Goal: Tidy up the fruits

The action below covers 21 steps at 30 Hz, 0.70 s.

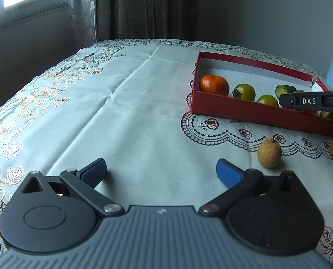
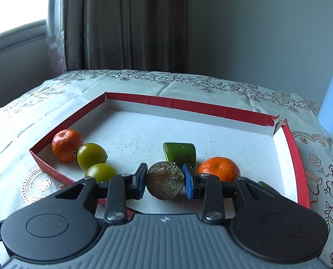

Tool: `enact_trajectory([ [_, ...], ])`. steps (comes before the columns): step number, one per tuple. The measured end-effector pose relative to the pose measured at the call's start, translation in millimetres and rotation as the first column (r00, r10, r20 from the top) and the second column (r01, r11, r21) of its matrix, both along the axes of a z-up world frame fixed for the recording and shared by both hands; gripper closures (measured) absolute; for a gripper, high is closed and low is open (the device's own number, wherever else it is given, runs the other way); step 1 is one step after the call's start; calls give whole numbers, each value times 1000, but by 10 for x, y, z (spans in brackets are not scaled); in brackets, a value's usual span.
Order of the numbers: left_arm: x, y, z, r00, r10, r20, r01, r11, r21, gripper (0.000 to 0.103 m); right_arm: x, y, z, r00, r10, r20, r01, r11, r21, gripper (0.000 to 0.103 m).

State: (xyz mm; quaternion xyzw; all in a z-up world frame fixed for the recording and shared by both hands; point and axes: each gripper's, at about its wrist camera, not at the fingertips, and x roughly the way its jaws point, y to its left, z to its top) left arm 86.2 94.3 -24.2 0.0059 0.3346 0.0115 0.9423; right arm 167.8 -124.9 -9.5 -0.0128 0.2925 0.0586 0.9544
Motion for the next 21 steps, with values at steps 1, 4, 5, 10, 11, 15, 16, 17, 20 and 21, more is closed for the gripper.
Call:
enact_trajectory([
  [1,0,0,0,1000,0,0,0,1000,0,0,-18,-10,18,1000,2,2,-2,1000,10,70],
  [4,1,0,-1,1000,0,0,0,1000,0,0,-126,-77,124,999,1,33,-3,999,46,70],
  [5,1,0,-1,1000,0,0,0,1000,0,0,-180,-114,171,999,1,44,-3,998,59,70],
  [10,1,0,0,1000,0,0,0,1000,1,0,-649,-487,395,993,-13,113,-1,992,127,55],
  [11,1,0,0,1000,0,0,0,1000,0,0,-774,-590,420,992,-27,127,10,991,135,47],
  [15,1,-1,0,1000,0,0,0,1000,0,0,-1237,-957,412,983,-85,162,73,994,81,24],
  [16,1,-1,2,1000,0,0,0,1000,0,0,-1316,-1043,381,983,-99,152,89,994,70,24],
  [17,1,-1,3,1000,0,0,0,1000,0,0,-1380,-1133,338,984,-113,136,104,992,71,24],
  [20,1,-2,8,1000,0,0,0,1000,1,0,-1509,-1377,184,984,-159,84,152,985,76,24],
  [21,1,-3,9,1000,1,0,-1,1000,2,0,-1554,-1431,126,981,-179,73,174,982,77,24],
])
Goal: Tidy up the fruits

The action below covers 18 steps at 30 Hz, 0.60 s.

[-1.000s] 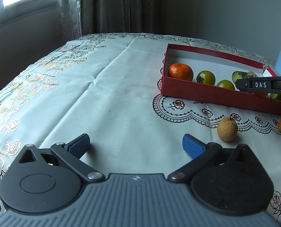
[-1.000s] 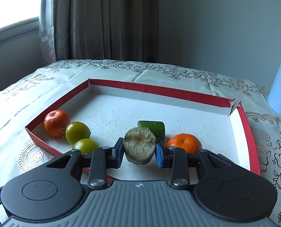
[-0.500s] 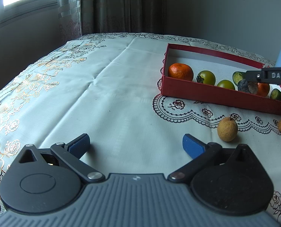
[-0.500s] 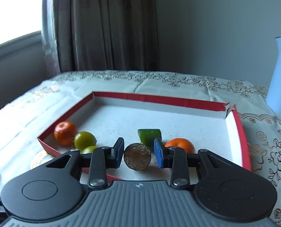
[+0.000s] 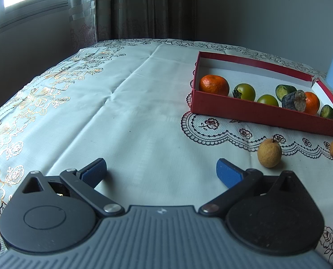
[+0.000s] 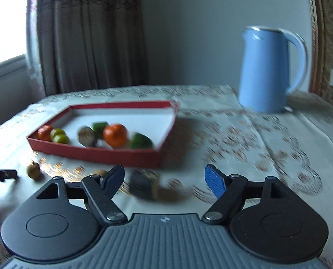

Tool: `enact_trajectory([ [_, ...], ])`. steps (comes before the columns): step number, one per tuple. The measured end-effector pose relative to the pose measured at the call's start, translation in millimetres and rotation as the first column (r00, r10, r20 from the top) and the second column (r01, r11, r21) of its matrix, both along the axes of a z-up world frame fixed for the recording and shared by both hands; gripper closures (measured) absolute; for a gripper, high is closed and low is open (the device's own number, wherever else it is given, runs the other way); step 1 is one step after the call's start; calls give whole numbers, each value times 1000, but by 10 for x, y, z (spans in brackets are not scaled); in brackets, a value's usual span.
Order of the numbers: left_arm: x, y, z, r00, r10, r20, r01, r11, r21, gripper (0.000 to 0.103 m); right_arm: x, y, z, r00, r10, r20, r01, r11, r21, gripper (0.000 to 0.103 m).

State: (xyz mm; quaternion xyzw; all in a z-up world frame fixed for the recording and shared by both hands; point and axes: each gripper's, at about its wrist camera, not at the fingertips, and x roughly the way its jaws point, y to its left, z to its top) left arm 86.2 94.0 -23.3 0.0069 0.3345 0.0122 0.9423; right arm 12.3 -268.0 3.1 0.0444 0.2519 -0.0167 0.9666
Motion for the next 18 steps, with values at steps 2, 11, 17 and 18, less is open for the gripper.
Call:
enact_trajectory([
  [2,-1,0,-9,1000,1,0,-1,1000,2,0,-26,-111,-88,999,-29,-26,29,999,24,24],
  [11,-6,-5,-9,1000,4,1,-4,1000,4,0,-7,-121,-274,992,-10,-125,17,998,54,15],
  [17,-28,-14,-4,1000,5,5,-5,1000,10,0,7,-142,-277,991,5,-133,4,998,70,10],
  [18,-32,-22,-3,1000,5,6,-5,1000,16,0,9,-145,-278,991,8,-134,2,997,71,9],
])
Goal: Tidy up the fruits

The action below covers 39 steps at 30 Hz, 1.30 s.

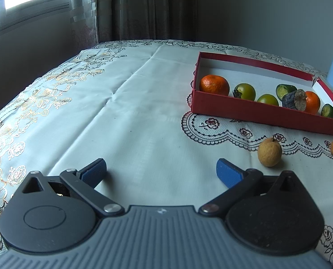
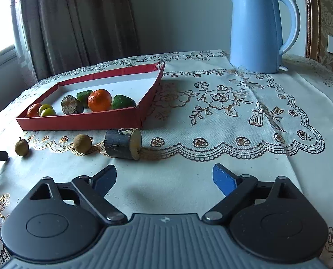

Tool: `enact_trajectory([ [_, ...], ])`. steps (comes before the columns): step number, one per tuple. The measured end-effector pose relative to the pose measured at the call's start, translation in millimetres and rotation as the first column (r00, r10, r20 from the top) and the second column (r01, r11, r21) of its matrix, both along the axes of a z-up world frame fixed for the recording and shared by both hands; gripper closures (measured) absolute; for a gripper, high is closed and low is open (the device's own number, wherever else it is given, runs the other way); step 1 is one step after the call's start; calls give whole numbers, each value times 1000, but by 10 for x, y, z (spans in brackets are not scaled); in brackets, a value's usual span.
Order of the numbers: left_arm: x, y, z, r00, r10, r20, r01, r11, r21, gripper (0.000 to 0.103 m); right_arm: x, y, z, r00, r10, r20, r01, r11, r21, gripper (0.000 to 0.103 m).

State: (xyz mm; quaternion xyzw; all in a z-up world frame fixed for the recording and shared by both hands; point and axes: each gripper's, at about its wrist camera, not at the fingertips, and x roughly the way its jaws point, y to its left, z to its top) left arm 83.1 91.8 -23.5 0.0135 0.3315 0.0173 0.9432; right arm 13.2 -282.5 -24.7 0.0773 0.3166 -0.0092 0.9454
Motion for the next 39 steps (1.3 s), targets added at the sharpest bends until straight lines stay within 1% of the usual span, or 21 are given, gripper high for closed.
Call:
enact_trajectory([
  [4,-12,-47,7,1000,0,11,0,999,37,0,-1,-33,-2,1000,5,5,-5,1000,23,8],
  [10,-38,-151,13,999,-3,35,-2,993,115,0,-9,-55,-2,1000,8,11,-8,999,42,7],
  [14,-46,-198,18,999,-4,44,-3,989,148,0,-17,-71,-4,1000,9,15,-9,999,54,7],
  [19,-78,-298,38,998,-7,62,-6,978,207,0,-25,-88,-4,1000,10,20,-11,998,69,7],
  [24,-146,-443,174,995,-54,87,36,981,190,0,-23,-96,-3,1000,13,22,-15,997,77,6],
  [30,-175,-713,306,988,-119,94,99,976,194,0,-28,-108,-3,1000,15,25,-17,996,85,6],
  [35,-158,-892,306,983,-160,94,138,969,207,0,-27,-111,-3,1000,15,25,-17,996,86,6],
  [39,-94,-932,246,981,-173,87,152,967,202,0,-27,-109,-1,1000,17,25,-19,996,88,5],
])
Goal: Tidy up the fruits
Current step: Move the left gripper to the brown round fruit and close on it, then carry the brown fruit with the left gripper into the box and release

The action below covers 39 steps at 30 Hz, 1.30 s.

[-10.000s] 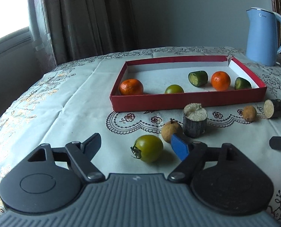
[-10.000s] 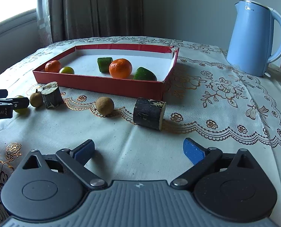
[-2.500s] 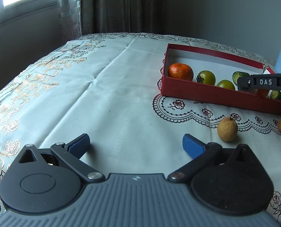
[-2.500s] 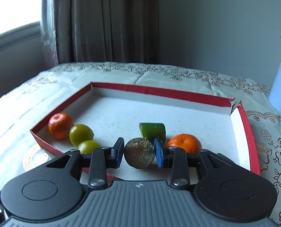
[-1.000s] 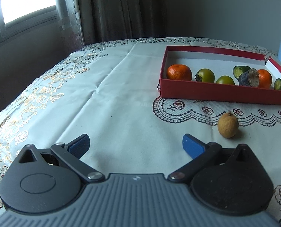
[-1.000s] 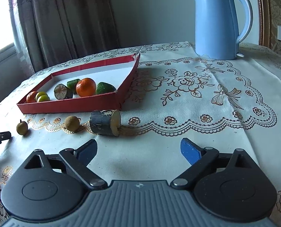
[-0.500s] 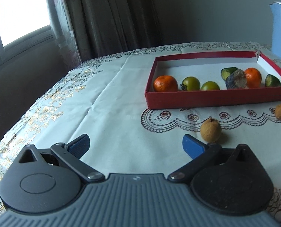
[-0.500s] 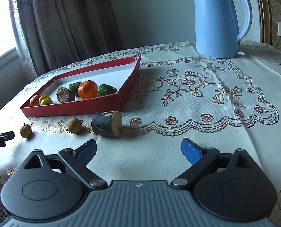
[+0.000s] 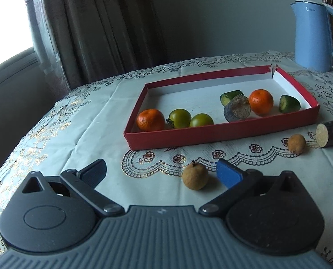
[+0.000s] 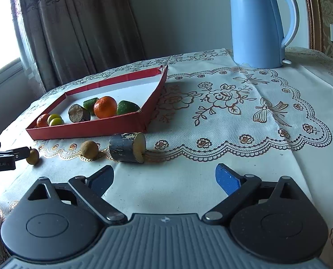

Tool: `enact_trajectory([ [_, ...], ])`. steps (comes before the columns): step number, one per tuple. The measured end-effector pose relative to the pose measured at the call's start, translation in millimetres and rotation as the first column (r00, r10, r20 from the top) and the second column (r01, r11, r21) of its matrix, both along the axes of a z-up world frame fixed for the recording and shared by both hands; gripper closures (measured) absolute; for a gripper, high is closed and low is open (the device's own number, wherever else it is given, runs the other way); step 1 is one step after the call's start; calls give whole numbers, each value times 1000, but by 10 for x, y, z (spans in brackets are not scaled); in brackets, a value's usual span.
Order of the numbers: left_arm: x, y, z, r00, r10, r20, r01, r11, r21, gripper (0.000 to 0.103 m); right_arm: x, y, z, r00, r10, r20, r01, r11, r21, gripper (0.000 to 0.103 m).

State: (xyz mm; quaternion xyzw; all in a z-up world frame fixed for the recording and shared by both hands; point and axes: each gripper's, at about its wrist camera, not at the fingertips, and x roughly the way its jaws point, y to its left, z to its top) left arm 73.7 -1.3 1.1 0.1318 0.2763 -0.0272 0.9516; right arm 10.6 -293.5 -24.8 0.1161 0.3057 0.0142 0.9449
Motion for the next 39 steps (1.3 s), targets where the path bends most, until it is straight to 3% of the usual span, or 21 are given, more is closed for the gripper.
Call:
enact_trajectory([
  [6,140,41,-136,1000,-9,-30,8,1000,-21,1,11,10,-3,1000,6,-2,-6,1000,0,3],
  [8,185,54,-177,998,-18,-54,16,999,-35,7,14,11,-4,1000,6,-2,-6,1000,0,2],
  [9,203,61,-195,997,-29,-70,26,999,-47,15,15,13,-4,1000,7,-2,-7,1000,0,2],
  [17,213,59,-219,994,-78,-79,72,994,-79,24,17,16,-7,1000,7,-2,-7,1000,0,0],
  [20,197,49,-214,991,-106,-79,98,991,-93,37,20,18,-9,1000,7,-2,-7,1000,2,0],
  [25,157,21,-195,984,-155,-89,144,982,-119,70,20,20,-8,1000,7,-1,-7,1000,3,0],
  [27,137,3,-190,983,-162,-92,150,981,-121,77,21,20,-8,1000,7,-1,-7,1000,5,0],
  [39,66,-63,-27,987,-148,-56,142,985,-96,78,23,6,-10,1000,8,1,-8,1000,11,0],
])
